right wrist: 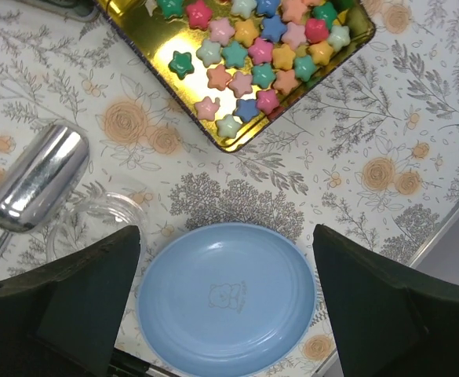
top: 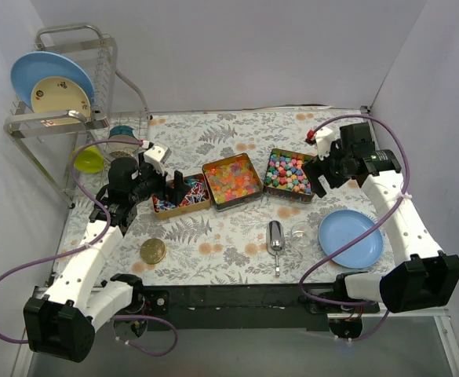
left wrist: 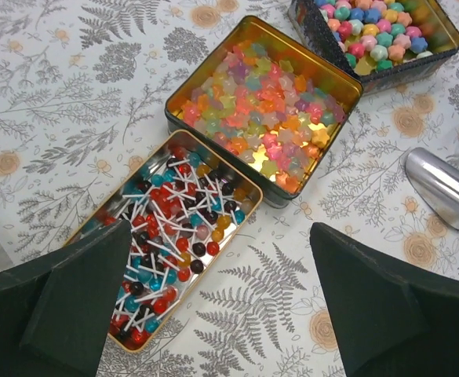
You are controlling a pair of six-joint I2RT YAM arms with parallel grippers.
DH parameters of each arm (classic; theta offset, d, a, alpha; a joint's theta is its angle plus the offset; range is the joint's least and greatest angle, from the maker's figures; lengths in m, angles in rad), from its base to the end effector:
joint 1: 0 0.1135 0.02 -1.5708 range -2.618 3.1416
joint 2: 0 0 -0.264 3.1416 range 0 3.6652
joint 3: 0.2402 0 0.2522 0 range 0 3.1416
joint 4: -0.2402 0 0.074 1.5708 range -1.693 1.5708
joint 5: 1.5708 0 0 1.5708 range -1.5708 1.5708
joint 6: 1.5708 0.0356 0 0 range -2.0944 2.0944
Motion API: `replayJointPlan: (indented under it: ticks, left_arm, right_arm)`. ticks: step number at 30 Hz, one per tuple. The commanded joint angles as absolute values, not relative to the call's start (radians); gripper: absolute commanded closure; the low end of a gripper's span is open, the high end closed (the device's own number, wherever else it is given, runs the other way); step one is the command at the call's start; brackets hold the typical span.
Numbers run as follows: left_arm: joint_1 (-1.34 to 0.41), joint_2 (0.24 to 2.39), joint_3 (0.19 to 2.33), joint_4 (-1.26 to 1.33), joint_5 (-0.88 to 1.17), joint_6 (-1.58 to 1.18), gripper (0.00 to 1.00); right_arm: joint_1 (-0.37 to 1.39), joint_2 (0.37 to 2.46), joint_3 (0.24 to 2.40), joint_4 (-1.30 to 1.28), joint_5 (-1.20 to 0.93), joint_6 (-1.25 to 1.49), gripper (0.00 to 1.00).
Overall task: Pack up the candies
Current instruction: Pick up the packing bottle from the center of the board.
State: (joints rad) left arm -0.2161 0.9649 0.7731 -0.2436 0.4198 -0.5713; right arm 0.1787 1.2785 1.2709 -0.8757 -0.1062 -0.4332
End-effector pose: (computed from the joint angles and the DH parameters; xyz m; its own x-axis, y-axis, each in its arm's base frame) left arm 0.2099 -0.0609 0.2978 -0.6476 -0.3634 -0.6698 0.2456 0.7325 -0.6349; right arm 0.2540 0.0497 0.3399 -0.5883 -0.5304 -0.6104 -0.5397 0.8196 -0.1920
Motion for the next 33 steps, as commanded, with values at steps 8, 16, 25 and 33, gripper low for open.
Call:
replayJointPlan:
  ticks: [8,16,25,33]
  left_arm:
    - [-0.225,0.917,0.746,-0.314,0.454,-0.534,0.02]
    - [-0.225,0.928,0.730,-0.285,0.440,-0.542,0.02]
    - [-0.215,0.919,0.719,-0.301,0.422,-0.514,0.02]
    - [-0.193,0.910,0.715,-0.295,0.425,-0.514,0.02]
  right_arm:
    - [0.195,1.218,1.082,-1.011,-0.267,-0.959,0.23]
    - [0.221,1.241,0.974,-0.950,-0.307,-1.034,0.38]
    - [0.320,1.319,0.942,-0.876,-0.328,-0.988,0.51]
    - [0.344,1.328,0.910,-0.798,-0.256,-0.940,0.73]
